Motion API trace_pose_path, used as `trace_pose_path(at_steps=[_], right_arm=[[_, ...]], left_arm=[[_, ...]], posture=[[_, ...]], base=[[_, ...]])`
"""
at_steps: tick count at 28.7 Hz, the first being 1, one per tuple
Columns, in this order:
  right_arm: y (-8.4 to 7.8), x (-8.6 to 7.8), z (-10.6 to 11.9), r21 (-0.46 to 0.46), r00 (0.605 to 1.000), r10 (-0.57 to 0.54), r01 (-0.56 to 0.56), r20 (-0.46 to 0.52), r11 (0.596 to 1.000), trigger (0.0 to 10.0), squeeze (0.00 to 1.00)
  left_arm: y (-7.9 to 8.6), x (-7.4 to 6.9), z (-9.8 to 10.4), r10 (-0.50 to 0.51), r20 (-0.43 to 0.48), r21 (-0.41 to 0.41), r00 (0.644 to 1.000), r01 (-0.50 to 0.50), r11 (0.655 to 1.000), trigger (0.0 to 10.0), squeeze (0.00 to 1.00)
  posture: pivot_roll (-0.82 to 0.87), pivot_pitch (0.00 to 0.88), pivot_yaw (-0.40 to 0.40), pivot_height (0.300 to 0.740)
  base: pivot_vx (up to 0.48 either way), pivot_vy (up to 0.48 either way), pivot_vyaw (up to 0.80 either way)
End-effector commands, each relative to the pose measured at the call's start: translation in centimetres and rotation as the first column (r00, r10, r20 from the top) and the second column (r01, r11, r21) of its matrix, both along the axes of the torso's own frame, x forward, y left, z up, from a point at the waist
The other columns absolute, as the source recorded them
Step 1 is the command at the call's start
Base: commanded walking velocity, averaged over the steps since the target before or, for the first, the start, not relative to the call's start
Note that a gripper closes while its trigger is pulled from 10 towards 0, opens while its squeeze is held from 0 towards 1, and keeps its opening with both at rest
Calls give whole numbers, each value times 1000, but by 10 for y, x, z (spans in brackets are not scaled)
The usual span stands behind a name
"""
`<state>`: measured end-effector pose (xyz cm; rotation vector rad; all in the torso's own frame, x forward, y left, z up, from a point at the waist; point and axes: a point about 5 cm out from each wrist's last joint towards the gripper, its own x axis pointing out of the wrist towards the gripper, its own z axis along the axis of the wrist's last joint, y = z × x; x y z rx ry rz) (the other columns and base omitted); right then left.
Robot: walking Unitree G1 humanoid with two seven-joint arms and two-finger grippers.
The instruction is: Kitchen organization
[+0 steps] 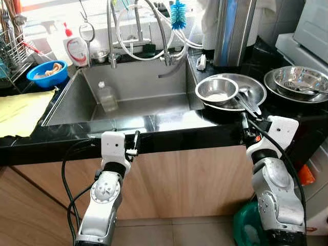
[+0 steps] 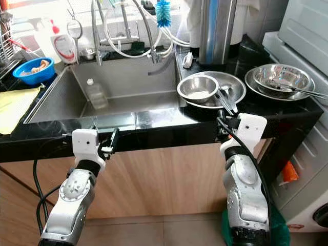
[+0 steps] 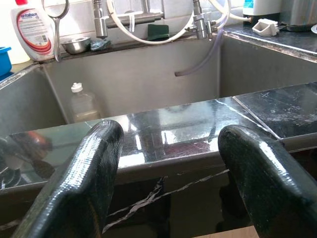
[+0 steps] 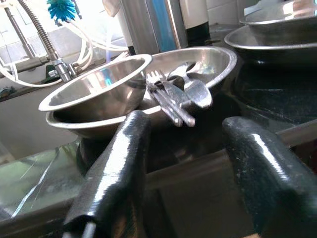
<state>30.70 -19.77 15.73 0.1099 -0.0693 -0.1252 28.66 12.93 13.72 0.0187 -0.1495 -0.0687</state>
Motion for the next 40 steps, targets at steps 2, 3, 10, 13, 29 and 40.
trace_pose_path(at_steps=[2,3,10,13,29,40], right_arm=[[4,5,4,-9,1000,15,-15,10,1000,10000,0],[4,5,3,-11,1000,17,-16,7,1000,10000,0],[6,6,4,-21,999,26,-25,24,999,3529,0],[7,7,3,-22,999,26,-26,19,999,10000,0],[8,8,2,-19,999,32,-32,25,999,1961,0],[10,9,2,-17,999,38,-37,24,999,10000,0]], left_arm=[[5,0,1,15,8,22,1000,-15,1000,10000,0],[5,0,1,15,8,22,1000,-15,1000,10000,0],[5,0,1,14,7,24,1000,-14,1000,10000,0],[5,0,1,13,6,25,1000,-14,1000,10000,0],[4,0,1,12,5,32,1000,-12,999,10000,0],[4,0,1,12,6,33,1000,-13,999,10000,0]], posture=[[-181,0,116,740],[-181,0,116,740],[-177,0,118,740],[-177,0,118,740],[-177,0,116,740],[-175,0,115,740]], base=[[0,0,0],[0,0,0],[0,0,0],[0,0,0],[0,0,0],[0,0,0]])
